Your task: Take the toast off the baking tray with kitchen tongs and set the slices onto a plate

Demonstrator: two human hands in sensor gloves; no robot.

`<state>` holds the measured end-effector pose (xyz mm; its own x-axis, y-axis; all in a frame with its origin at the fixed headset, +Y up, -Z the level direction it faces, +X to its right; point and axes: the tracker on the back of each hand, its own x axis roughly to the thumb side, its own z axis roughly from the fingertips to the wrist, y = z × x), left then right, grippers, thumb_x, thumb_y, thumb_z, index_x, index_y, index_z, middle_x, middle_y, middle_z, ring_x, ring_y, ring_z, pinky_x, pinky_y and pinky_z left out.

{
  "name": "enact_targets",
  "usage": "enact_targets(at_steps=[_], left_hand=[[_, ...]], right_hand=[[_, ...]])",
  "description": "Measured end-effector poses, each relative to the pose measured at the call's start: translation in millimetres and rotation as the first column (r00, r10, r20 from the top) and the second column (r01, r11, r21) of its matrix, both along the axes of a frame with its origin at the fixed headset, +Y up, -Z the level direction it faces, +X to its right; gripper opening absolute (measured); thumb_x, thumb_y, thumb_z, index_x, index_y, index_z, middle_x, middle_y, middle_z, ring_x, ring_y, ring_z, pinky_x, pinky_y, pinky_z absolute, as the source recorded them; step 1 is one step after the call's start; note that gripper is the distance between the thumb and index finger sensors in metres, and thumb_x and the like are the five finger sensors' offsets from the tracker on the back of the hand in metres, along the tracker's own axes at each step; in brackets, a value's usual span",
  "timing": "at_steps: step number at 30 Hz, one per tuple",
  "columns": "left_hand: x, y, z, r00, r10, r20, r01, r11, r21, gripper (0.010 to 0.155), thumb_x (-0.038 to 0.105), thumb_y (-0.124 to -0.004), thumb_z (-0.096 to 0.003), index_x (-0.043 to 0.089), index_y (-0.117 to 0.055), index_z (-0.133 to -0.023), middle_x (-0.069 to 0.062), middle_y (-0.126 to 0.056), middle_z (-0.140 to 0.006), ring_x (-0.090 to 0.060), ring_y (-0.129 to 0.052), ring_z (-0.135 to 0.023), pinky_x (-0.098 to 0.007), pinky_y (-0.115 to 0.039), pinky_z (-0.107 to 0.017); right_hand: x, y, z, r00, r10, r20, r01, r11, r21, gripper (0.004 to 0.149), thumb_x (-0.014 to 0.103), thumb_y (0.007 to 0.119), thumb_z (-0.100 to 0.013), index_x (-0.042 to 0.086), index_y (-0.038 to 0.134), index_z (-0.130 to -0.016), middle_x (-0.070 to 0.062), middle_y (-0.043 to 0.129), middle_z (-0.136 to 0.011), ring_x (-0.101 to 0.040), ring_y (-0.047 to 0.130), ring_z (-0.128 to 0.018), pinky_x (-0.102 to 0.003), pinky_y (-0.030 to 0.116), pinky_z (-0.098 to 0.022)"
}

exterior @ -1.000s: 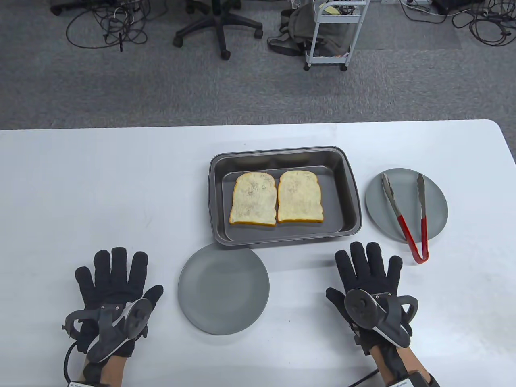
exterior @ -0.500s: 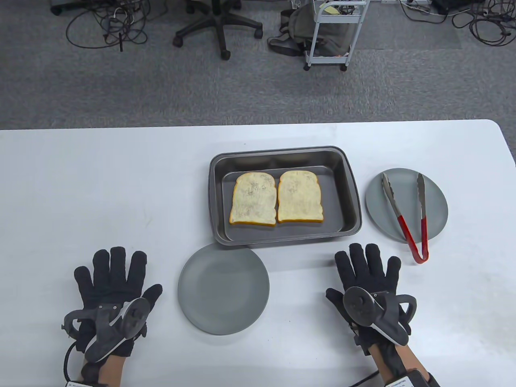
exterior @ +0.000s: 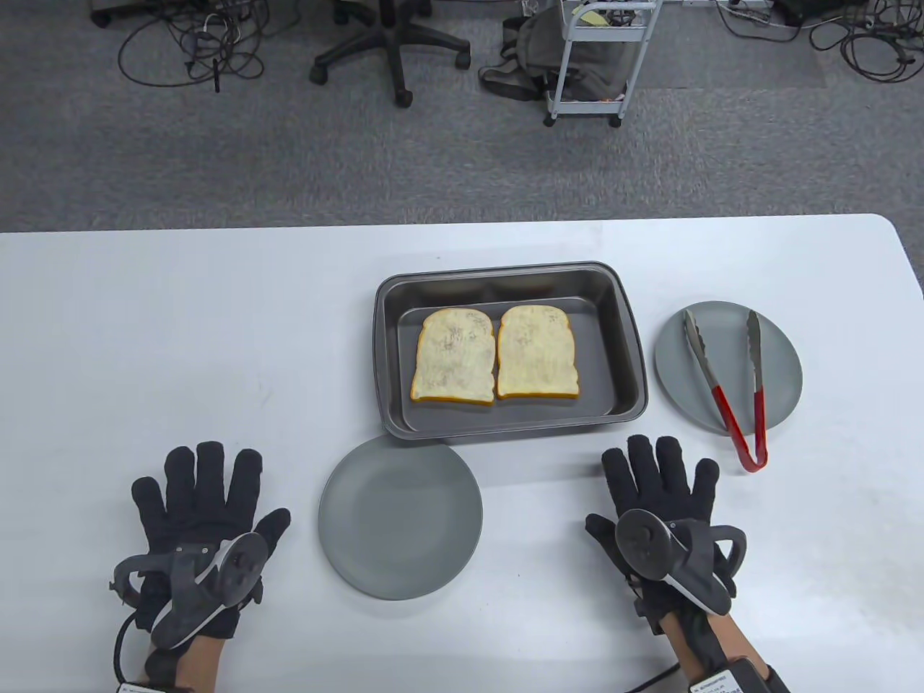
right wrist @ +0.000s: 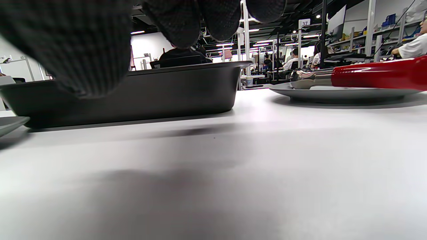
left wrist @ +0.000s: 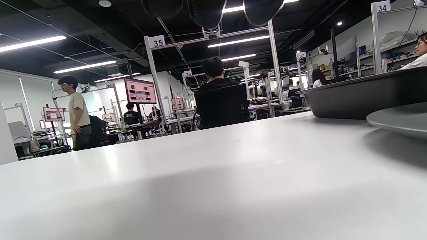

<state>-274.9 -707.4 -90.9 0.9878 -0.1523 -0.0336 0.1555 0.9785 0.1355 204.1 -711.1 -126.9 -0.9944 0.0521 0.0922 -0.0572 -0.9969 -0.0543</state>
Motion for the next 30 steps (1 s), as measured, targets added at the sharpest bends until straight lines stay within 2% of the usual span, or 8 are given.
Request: enact_targets(at_steps=[5, 10, 14, 17, 20, 25, 30], left_hand=[[2, 0, 0, 1.000, -0.001, 0.005, 0.001, 1.000, -0.001, 0.082, 0.074, -0.051, -0.0401, 0.038, -0.037, -0.112, -0.009, -0.037, -0.123, -0.049, -0.035, -0.113, -0.076, -0.033, -0.074], [2, 0, -1, 1.000, -0.006, 0.006, 0.006, 1.000, -0.007, 0.082, 0.074, -0.051, -0.0402, 0.038, -0.037, -0.112, -0.009, -0.037, -0.123, -0.049, -0.035, -0.113, -0.076, -0.033, -0.074], [2, 0, -3, 1.000, -0.003, 0.006, 0.003, 1.000, -0.013, 0.082, 0.074, -0.052, -0.0402, 0.038, -0.037, -0.112, -0.009, -0.037, -0.123, -0.049, -0.035, -0.113, -0.076, -0.033, -0.075], [1, -1, -6, 1.000, -0.001, -0.001, 0.001, 1.000, -0.020, 0.082, 0.074, -0.052, -0.0402, 0.038, -0.035, -0.112, -0.009, -0.036, -0.123, -0.048, -0.035, -0.113, -0.076, -0.033, -0.075], [0, -1, -8, 1.000, 0.006, 0.000, -0.006, 1.000, -0.017, 0.084, 0.075, -0.052, -0.0402, 0.038, -0.030, -0.112, -0.009, -0.035, -0.123, -0.048, -0.034, -0.114, -0.076, -0.033, -0.075], [1, -2, -10, 1.000, 0.017, 0.005, -0.017, 1.000, -0.024, 0.085, 0.075, -0.053, -0.0402, 0.037, -0.028, -0.112, -0.009, -0.034, -0.123, -0.048, -0.034, -0.114, -0.076, -0.033, -0.075], [1, -2, -12, 1.000, 0.029, 0.003, -0.029, 0.999, -0.031, 0.086, 0.075, -0.053, -0.0406, 0.037, -0.024, -0.112, -0.009, -0.034, -0.123, -0.048, -0.034, -0.114, -0.076, -0.033, -0.075]], right_hand=[[10, 3, -16, 0.999, 0.023, 0.046, -0.023, 1.000, 0.009, 0.085, 0.060, 0.085, -0.034, 0.027, 0.056, -0.107, -0.010, 0.044, -0.119, -0.043, 0.042, -0.112, -0.076, 0.027, -0.074], [36, 18, -45, 0.984, 0.041, 0.176, -0.042, 0.999, 0.003, 0.095, 0.062, 0.087, -0.032, 0.025, 0.044, -0.109, -0.015, 0.040, -0.117, -0.043, 0.046, -0.110, -0.076, 0.034, -0.075], [64, 34, -71, 0.956, 0.017, 0.294, -0.016, 1.000, -0.006, 0.098, 0.064, 0.087, -0.031, 0.023, 0.043, -0.109, -0.014, 0.043, -0.116, -0.043, 0.050, -0.108, -0.075, 0.039, -0.075], [84, 40, -88, 0.933, 0.014, 0.359, 0.007, 0.998, -0.057, 0.099, 0.064, 0.088, -0.031, 0.025, 0.042, -0.109, -0.013, 0.042, -0.116, -0.043, 0.050, -0.109, -0.076, 0.038, -0.075], [104, 38, -104, 0.901, 0.012, 0.434, 0.045, 0.992, -0.120, 0.100, 0.064, 0.089, -0.031, 0.025, 0.040, -0.109, -0.013, 0.041, -0.118, -0.043, 0.048, -0.110, -0.076, 0.038, -0.075], [129, 26, -125, 0.843, -0.023, 0.537, 0.148, 0.970, -0.192, 0.102, 0.065, 0.091, -0.031, 0.024, 0.040, -0.109, -0.012, 0.048, -0.116, -0.042, 0.054, -0.109, -0.075, 0.044, -0.074], [139, 14, -143, 0.808, 0.035, 0.588, 0.131, 0.962, -0.238, 0.105, 0.067, 0.091, -0.029, 0.021, 0.041, -0.109, -0.014, 0.060, -0.110, -0.038, 0.074, -0.095, -0.063, 0.061, -0.068]])
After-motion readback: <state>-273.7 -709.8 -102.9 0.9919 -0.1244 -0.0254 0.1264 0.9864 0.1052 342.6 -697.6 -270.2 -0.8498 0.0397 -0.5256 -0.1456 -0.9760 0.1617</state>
